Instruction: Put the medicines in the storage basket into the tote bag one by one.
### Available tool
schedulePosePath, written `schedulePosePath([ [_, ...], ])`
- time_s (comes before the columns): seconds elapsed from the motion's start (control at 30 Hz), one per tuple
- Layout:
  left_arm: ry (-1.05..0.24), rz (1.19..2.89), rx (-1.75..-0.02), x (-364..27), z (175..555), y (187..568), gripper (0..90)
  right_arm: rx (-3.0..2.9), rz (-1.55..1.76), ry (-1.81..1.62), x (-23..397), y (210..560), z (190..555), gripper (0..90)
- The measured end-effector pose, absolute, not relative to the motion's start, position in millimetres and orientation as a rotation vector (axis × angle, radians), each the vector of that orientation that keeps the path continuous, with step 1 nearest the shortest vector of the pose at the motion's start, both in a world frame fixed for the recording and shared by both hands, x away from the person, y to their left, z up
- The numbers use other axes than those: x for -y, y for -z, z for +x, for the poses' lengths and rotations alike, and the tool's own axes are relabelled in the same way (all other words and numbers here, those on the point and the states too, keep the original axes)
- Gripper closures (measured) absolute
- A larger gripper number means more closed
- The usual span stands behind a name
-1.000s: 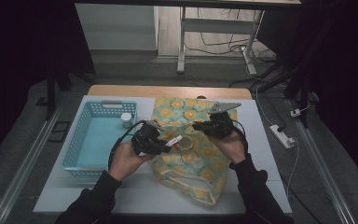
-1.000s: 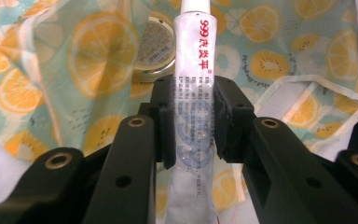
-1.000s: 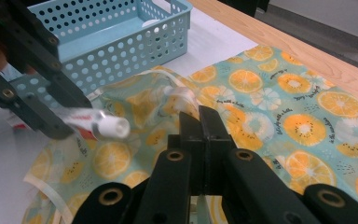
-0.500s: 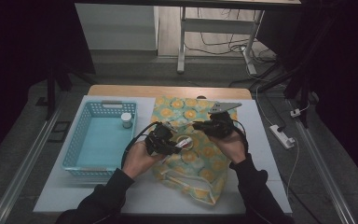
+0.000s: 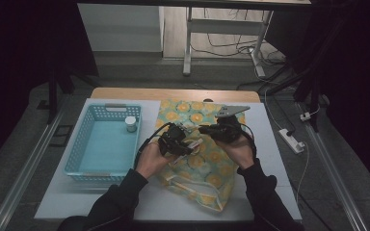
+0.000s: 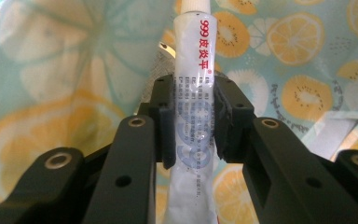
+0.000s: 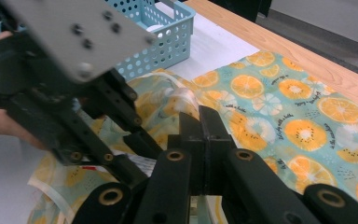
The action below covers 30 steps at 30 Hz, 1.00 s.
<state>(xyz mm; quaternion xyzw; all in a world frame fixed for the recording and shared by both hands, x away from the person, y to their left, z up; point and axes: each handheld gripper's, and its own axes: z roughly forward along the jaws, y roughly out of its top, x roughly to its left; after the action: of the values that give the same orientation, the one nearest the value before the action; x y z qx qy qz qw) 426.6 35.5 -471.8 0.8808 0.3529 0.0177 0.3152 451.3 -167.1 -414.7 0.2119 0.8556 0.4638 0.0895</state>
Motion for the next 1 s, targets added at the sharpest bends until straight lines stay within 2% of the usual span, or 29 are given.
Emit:
schedulePosePath([
  [0.33, -0.042, 2.299, -1.03, -38, 448, 480, 71.2, -2.545, 0.615, -1.38, 166, 413, 449, 90.0],
  [1.0, -0.136, 2.302, -1.168, -47, 467, 490, 71.1, -2.559, 0.626, -1.363, 166, 417, 452, 90.0],
])
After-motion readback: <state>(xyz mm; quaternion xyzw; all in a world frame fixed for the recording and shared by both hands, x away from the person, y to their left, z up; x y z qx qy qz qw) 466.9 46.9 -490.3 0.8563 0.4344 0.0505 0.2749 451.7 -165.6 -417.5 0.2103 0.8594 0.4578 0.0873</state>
